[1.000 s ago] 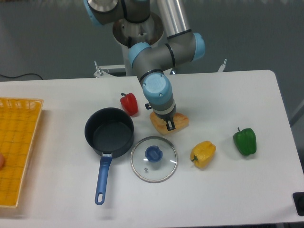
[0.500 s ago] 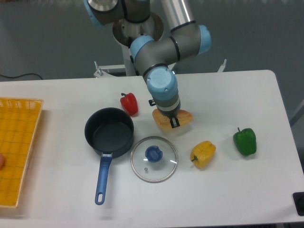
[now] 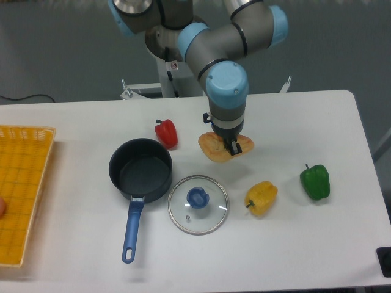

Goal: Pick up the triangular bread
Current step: 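Lift the gripped bread up off the table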

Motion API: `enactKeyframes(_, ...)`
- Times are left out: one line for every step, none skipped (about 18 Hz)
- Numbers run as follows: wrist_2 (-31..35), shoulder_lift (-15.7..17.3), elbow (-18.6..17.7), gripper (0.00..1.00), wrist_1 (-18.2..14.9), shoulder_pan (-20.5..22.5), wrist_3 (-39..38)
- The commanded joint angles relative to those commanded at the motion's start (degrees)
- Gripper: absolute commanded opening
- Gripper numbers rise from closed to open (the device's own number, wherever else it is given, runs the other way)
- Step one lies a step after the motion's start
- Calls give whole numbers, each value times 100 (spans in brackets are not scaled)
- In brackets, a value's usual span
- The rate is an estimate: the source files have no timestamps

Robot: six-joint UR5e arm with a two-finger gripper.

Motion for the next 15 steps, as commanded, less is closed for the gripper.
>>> enactKeyframes(-9,0,62,17,-79,0,-44)
enactKeyframes(-9,9,97,17,-149,0,-88)
enactKeyframes(-9,9,106,17,-167,0,-115)
enactKeyframes(-9,9,115,17,-168,-9,-123)
enactKeyframes(-9,17,115,17,-168,-9,-132)
enactKeyframes(-9,26,115,17,-185,-9,-132)
enactKeyframes(-9,35,115,17,-185,-9,-132)
enactKeyframes(-9,35,115,17,-194,-9,-132)
enactKeyframes(-9,44,115,17,-194,-9,-150)
enactKeyframes(-9,61,115,17,-194,-9,-176)
enactKeyframes(-9,62,115,17,-211,-9,-185)
enactKeyframes(-9,62,115,17,-246,-9,-194)
enactKeyframes(-9,62,115,17,-255,-26,-194)
enactKeyframes(-9,62,115,17,-255,-26,-194)
enactKeyframes(-9,62,115,17,-264,-18,-194)
